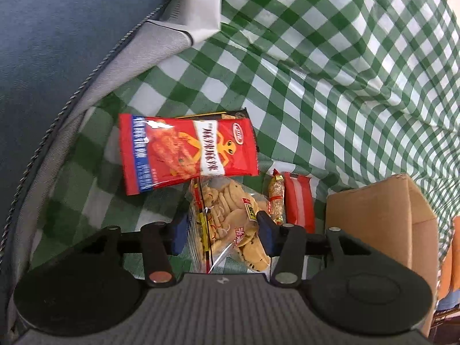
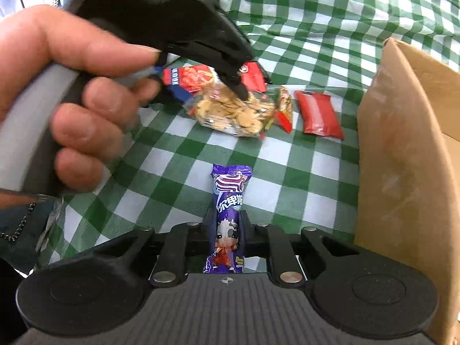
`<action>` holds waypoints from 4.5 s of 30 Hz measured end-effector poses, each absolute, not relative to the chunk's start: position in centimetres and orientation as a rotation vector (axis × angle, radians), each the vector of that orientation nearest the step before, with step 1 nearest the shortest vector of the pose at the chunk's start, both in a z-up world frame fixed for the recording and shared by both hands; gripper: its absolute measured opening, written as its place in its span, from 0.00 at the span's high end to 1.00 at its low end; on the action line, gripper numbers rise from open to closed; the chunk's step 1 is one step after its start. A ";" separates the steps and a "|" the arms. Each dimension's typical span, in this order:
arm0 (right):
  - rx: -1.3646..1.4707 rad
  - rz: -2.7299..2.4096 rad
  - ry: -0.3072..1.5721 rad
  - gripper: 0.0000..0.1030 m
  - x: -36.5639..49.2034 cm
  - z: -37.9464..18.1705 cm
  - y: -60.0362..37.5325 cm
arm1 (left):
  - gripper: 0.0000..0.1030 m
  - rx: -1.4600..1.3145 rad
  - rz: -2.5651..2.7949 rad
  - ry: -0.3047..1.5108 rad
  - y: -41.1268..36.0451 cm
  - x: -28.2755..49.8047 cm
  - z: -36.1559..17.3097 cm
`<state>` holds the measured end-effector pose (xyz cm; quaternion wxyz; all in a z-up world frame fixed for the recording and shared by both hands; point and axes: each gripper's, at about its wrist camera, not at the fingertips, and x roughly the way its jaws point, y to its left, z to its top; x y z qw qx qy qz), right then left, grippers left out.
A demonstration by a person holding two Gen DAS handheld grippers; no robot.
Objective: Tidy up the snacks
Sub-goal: 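Grasp the clear biscuit bag with the left tool while the right tool grasps the purple candy bar, then carry the biscuit bag and purple candy bar over the cardboard box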
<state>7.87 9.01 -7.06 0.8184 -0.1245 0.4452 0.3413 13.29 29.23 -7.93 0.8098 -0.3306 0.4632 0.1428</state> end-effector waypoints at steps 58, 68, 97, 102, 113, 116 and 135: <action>-0.246 0.711 0.601 0.85 6.9 -0.1 4.2 | 0.52 -0.663 0.323 0.830 27.5 7.9 -3.3; -0.261 0.680 0.425 0.85 8.0 4.8 -3.4 | 0.52 -0.610 0.291 0.791 25.2 6.8 -2.0; -0.115 0.418 0.483 0.85 10.1 2.9 -14.4 | 0.52 -0.526 0.123 0.591 20.3 8.4 0.8; -0.104 0.394 0.480 0.85 10.2 2.9 -15.0 | 0.52 -0.510 0.071 0.528 18.9 8.3 1.7; -0.100 0.374 0.475 0.85 10.3 2.8 -14.8 | 0.52 -0.476 -0.017 0.433 16.8 7.7 3.1; -0.102 0.373 0.474 0.85 10.4 2.8 -14.7 | 0.52 -0.466 -0.040 0.421 16.2 7.6 3.3; -0.103 0.360 0.463 0.85 10.3 2.9 -14.8 | 0.52 -0.409 -0.168 0.380 12.3 7.5 3.8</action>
